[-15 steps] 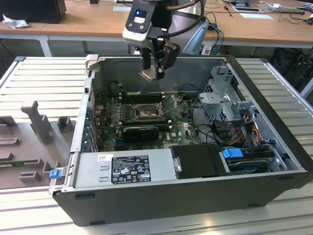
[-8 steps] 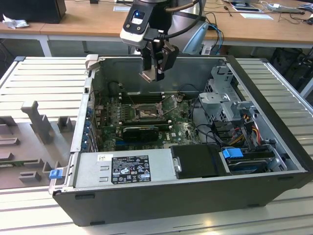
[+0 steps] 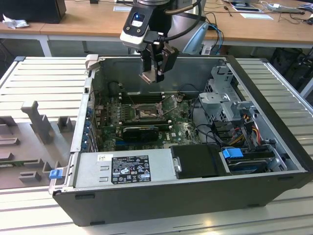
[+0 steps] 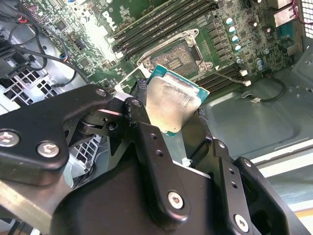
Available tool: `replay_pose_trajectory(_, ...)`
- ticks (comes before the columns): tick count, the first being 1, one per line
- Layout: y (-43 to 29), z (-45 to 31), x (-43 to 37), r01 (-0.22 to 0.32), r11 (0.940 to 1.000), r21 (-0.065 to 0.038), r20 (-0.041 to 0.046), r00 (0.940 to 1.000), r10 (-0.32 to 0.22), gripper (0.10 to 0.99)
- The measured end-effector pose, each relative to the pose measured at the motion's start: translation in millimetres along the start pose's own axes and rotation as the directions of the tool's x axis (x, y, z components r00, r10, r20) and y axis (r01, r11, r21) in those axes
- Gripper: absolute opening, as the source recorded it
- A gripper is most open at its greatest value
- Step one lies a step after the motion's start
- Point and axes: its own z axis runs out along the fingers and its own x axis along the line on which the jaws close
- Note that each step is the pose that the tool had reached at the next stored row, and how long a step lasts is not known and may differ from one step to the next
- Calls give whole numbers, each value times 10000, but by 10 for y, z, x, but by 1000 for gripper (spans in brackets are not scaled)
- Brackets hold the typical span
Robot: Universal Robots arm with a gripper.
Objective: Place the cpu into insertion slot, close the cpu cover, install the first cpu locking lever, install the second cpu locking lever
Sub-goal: 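Place the cpu into insertion slot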
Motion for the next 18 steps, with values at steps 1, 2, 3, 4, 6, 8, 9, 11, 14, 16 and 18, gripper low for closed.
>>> replay_pose_trajectory(1,0,2,0,0,10000,0,0,10000,0,529)
replay_pose_trajectory(2,-1,6,0,1,10000,1,1,10000,-1,529)
replay_pose_trajectory(3,-1,10,0,0,10000,0,0,10000,0,529)
replay_pose_trajectory(4,-1,12,0,1,10000,0,0,10000,-1,529)
replay_pose_trajectory(6,-1,16,-1,0,10000,0,1,10000,0,529)
replay_pose_trajectory(8,-2,21,-1,1,10000,0,0,10000,-1,529)
replay_pose_trajectory(9,-2,23,-1,-1,10000,0,1,10000,1,529)
replay_pose_trajectory(11,-2,24,-1,-8,10000,1,2,10000,8,529)
replay_pose_trajectory(14,-2,27,-1,-34,10000,-1,3,10000,34,529)
replay_pose_trajectory(16,-2,28,-1,-76,10000,-2,7,10000,76,529)
replay_pose_trajectory(18,-3,30,-1,-147,9999,-3,13,9999,147,529)
